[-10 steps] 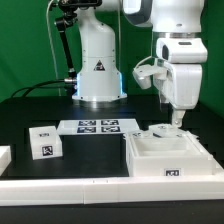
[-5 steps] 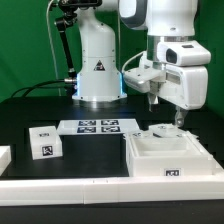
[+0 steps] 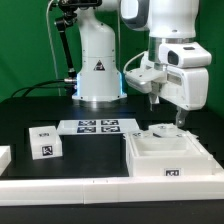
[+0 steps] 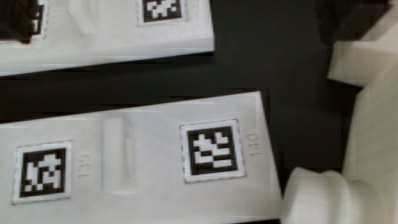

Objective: Assemble cabinet

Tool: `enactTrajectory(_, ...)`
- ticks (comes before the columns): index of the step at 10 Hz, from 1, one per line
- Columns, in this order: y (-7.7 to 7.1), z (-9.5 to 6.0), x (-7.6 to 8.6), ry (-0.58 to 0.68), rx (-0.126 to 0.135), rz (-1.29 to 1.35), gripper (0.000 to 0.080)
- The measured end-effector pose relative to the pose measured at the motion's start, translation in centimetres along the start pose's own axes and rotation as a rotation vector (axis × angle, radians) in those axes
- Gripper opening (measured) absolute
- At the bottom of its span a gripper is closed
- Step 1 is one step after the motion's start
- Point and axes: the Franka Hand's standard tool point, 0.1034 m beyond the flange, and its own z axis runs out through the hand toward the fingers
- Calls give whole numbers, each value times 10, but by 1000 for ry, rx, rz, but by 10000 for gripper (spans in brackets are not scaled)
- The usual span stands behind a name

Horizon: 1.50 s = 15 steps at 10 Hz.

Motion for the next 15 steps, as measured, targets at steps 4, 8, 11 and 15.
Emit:
enactTrajectory(4, -16, 7, 15, 20, 20, -132, 796)
enactTrajectory(8, -25, 14, 22, 33, 40, -178, 796)
enactTrajectory(11, -33, 19, 25, 40, 60, -186, 796)
enactTrajectory(15, -54, 39, 43, 72, 72, -193, 796)
